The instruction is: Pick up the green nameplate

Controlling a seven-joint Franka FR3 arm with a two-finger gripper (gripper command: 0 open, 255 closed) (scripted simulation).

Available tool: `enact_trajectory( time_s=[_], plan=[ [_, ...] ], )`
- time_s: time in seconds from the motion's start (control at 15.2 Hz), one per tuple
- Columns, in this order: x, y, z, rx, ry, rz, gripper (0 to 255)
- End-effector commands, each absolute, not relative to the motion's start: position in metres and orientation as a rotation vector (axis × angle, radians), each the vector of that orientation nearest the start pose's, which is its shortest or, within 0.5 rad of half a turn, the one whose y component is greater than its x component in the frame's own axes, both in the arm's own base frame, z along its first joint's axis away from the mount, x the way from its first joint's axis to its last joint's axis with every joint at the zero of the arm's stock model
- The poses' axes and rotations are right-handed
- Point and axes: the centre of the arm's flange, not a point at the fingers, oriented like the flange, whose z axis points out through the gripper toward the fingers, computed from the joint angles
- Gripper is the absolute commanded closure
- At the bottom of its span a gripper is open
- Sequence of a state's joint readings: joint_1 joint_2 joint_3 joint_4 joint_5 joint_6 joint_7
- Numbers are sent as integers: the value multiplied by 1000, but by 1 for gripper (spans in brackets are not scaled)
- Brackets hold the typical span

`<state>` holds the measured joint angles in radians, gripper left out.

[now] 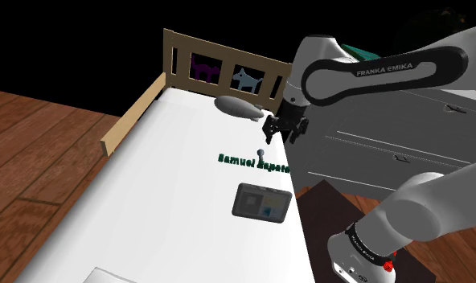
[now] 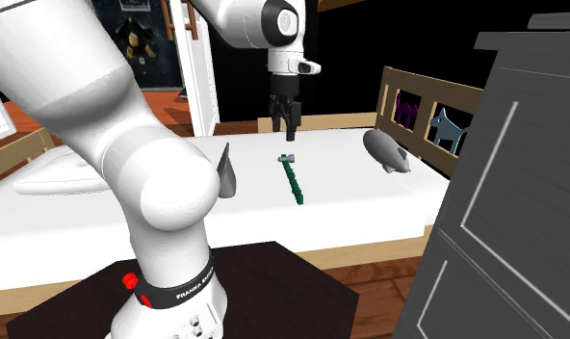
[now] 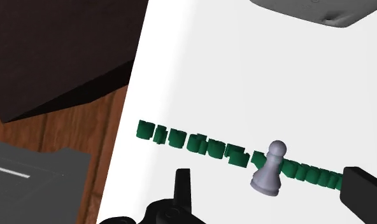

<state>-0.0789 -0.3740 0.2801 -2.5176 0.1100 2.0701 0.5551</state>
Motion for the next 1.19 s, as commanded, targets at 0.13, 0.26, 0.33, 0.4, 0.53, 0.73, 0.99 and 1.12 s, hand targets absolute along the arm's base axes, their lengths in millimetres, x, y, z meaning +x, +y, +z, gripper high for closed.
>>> enact_trajectory(
  time_s=[0.13, 0.26, 0.33, 0.4, 0.53, 0.73, 0.99, 1.12],
  plan=[
    [432, 95, 358, -3096, 789, 102, 0],
    [445, 98, 340, -3094, 834, 96, 0],
    [445, 98, 334, -3094, 834, 96, 0],
    [445, 98, 329, -3094, 834, 96, 0],
    [445, 98, 318, -3094, 834, 96, 0],
    [445, 98, 303, -3094, 834, 96, 0],
    [445, 98, 300, -3094, 834, 96, 255],
    [445, 98, 299, -3094, 834, 96, 255]
  ],
)
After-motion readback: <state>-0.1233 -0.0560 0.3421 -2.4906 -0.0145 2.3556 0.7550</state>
